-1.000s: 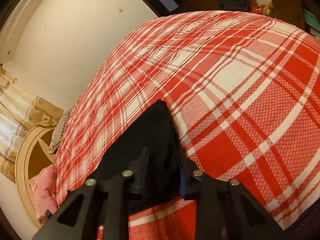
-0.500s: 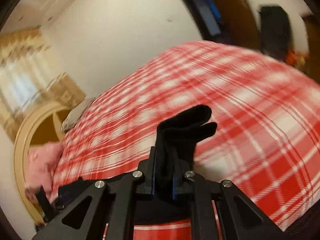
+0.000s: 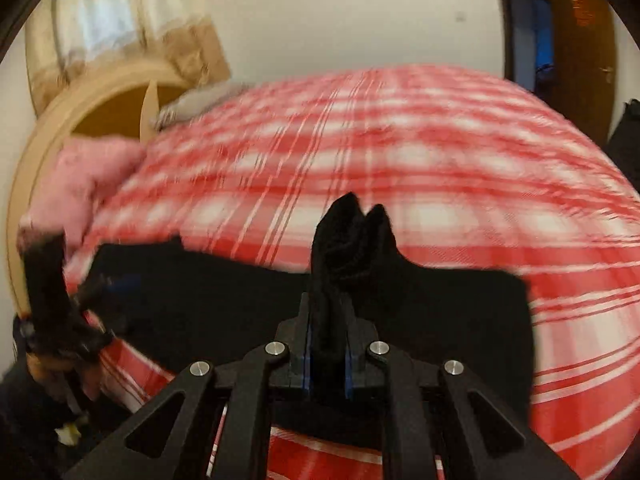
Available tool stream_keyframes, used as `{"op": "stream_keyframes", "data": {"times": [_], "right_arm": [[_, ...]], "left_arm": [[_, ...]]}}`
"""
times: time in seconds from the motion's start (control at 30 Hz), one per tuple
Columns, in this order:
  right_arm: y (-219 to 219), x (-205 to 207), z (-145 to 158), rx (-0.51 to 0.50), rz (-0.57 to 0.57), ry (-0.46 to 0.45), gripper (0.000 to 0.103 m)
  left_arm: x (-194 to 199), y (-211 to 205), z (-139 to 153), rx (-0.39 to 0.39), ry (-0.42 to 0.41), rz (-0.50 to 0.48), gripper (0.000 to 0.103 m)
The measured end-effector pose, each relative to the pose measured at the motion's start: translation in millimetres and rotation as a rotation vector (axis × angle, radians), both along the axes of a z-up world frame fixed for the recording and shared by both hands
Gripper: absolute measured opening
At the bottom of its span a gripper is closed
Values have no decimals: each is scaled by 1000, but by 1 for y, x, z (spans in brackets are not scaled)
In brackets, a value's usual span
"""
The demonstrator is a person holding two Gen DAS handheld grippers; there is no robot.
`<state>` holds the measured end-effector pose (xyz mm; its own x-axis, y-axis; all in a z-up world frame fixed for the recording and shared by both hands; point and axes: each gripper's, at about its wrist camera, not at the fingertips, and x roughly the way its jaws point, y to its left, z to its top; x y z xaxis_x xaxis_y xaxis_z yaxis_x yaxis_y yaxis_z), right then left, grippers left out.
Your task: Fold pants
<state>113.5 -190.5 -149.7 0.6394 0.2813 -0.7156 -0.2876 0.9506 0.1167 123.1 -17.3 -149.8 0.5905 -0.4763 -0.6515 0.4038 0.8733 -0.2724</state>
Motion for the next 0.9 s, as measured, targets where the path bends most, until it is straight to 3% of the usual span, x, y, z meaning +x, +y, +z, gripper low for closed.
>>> {"op": "stream_keyframes", "data": {"times": [0.13, 0.23, 0.33, 0.4, 0.63, 0.8, 0.9], "right_arm": [[16, 7, -38, -79, 35, 73, 13], [15, 3, -43, -116, 58, 78, 16], [9, -6, -35, -91, 88, 87, 39], [1, -17, -24, -60, 91, 61, 47], [-40, -49, -6, 19, 31, -62, 48], [-56, -57, -3, 58, -28, -147, 49], [-57, -60, -4, 67, -42, -174, 49]], "left_arm": [[4, 3, -4, -20, 20, 7, 103], [7, 3, -7, -29, 39, 1, 102], [10, -2, -8, -27, 47, -19, 102], [11, -7, -7, -24, 49, -32, 102], [22, -37, -1, -53, 73, -93, 91], [26, -77, 1, -64, 97, -176, 81], [30, -106, -2, -43, 113, -218, 81]]}}
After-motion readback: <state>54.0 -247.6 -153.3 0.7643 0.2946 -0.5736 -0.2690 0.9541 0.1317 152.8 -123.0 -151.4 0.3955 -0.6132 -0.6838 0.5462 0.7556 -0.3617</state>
